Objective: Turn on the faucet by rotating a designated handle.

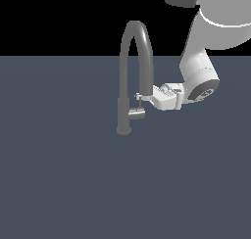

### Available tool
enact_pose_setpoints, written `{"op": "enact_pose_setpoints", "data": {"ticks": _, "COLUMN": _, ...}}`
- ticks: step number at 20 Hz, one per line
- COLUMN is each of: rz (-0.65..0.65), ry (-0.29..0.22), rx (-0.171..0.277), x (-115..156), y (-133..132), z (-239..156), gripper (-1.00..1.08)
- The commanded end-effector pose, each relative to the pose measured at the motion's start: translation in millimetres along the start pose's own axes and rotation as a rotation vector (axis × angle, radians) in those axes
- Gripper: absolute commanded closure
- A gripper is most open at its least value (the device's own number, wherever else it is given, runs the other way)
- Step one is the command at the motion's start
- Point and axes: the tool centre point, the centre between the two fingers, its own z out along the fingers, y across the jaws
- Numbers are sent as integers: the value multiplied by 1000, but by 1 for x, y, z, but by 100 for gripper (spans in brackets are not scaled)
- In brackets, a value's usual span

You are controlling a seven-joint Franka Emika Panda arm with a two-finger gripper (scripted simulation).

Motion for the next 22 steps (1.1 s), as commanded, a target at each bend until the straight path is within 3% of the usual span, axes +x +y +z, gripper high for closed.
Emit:
{"op": "enact_pose_setpoints", "data": {"ticks": 1, "rz": -1, "ry": 0, "rx": 0, "x": -2, "y": 5, "z": 0, "gripper": 108}}
{"op": "enact_pose_setpoints", "data": {"ticks": 22, "rz": -1, "ry": 0, "rx": 1, "x": -3, "y": 45, "z": 0, "gripper": 108}}
